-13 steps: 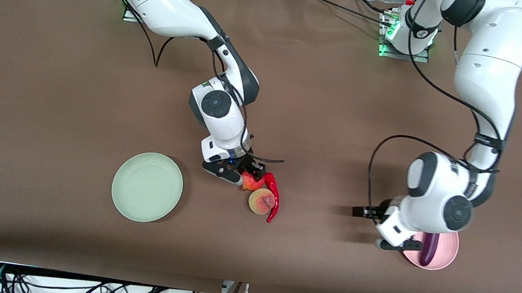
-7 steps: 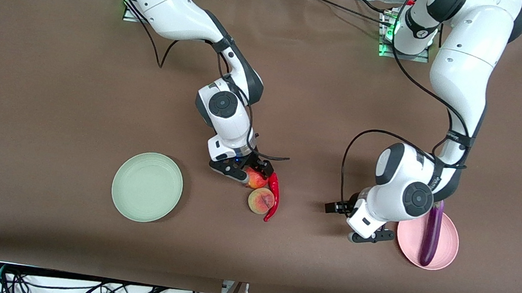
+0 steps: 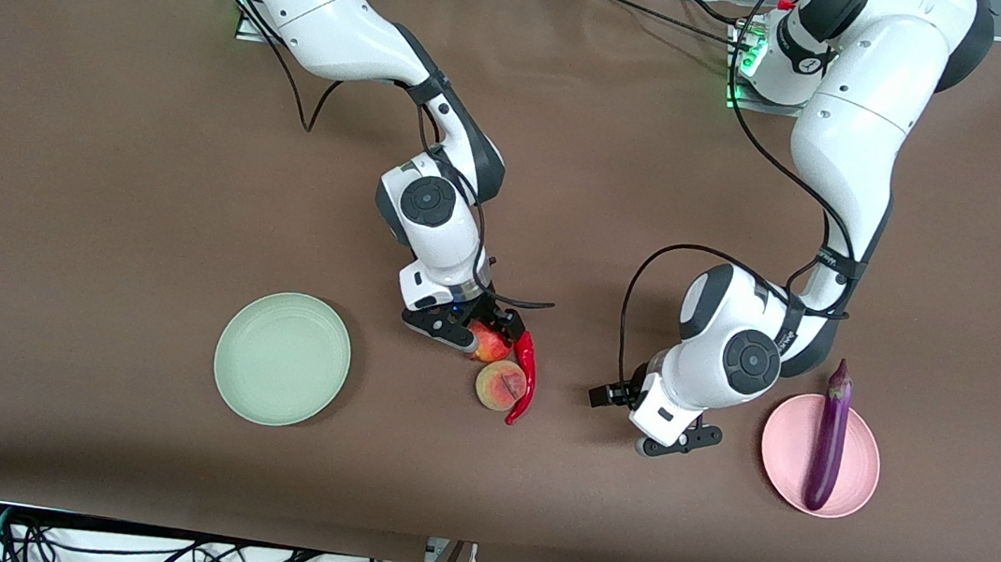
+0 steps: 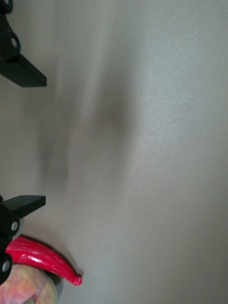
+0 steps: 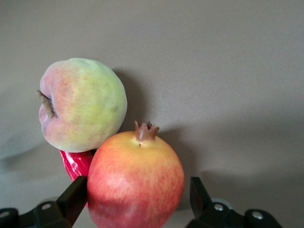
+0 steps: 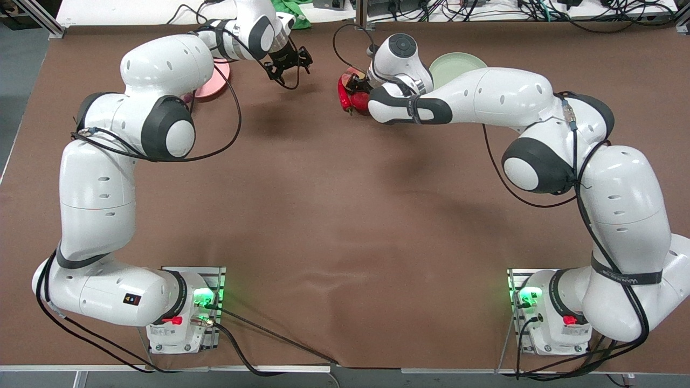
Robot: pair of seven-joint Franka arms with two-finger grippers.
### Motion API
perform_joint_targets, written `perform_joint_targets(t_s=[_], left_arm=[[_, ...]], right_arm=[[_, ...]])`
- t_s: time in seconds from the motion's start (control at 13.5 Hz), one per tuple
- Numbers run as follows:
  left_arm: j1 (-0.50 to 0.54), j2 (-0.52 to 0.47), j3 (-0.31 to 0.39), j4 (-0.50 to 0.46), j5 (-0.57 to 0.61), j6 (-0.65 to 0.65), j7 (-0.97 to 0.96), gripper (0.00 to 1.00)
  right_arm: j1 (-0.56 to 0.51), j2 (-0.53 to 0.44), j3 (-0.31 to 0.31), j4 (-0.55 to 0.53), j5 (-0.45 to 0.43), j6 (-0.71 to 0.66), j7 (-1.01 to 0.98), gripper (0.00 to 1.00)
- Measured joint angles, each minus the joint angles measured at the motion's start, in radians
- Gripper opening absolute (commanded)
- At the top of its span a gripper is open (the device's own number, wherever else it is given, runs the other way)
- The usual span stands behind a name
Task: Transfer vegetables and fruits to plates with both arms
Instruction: 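Move the left gripper to the red chili while the right gripper lifts the pomegranate, then place the pomegranate on the green plate while the left gripper grasps the chili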
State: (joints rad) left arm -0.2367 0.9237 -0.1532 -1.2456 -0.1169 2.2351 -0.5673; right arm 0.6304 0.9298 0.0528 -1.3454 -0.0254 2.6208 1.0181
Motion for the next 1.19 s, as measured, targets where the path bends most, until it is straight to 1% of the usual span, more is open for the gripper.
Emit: perform_joint_targets(t_s=[0.07, 0.22, 0.3, 0.37, 0.52, 0.59, 0.67, 0.89, 1.19], left_arm=[[0.001, 0.000, 0.001, 0.000, 0.000, 0.001, -0.001, 1.00], [0.002, 0.000, 0.003, 0.000, 0.000, 0.002, -0.001, 1.00], [0.002, 0.000, 0.002, 0.000, 0.000, 0.003, -0.001, 1.00], [0.000, 0.000, 0.000, 0.000, 0.000, 0.003, -0.001, 1.00], [-0.020, 0.000, -0.006, 0.002, 0.000, 0.004, -0.001, 1.00], [-0.033, -0.001, -0.007, 0.003, 0.000, 0.005, -0.006, 1.00], [-0.043, -0.001, -0.007, 0.004, 0.000, 0.006, -0.013, 1.00], [-0.049, -0.001, -0.005, 0.005, 0.000, 0.006, -0.015, 1.00], [-0.048, -0.001, -0.003, 0.005, 0.000, 0.006, -0.015, 1.00]], right_arm=[[0.000, 0.001, 0.000, 0.000, -0.016, 0.006, 0.000, 0.81], [0.000, 0.001, 0.000, -0.001, -0.031, 0.018, -0.002, 0.70], [0.000, 0.002, 0.000, -0.001, -0.033, 0.021, -0.004, 0.58], [0.000, 0.002, -0.001, -0.002, -0.033, 0.023, -0.006, 0.38], [-0.001, 0.002, -0.001, -0.002, -0.035, 0.025, -0.018, 0.17], [-0.001, 0.002, -0.001, -0.002, -0.036, 0.026, -0.031, 0.11], [-0.003, 0.002, -0.002, -0.002, -0.036, 0.026, -0.045, 0.08], [-0.007, 0.000, -0.002, 0.002, -0.037, 0.006, -0.058, 0.08], [-0.028, -0.048, -0.015, 0.015, -0.040, -0.175, -0.123, 0.08]])
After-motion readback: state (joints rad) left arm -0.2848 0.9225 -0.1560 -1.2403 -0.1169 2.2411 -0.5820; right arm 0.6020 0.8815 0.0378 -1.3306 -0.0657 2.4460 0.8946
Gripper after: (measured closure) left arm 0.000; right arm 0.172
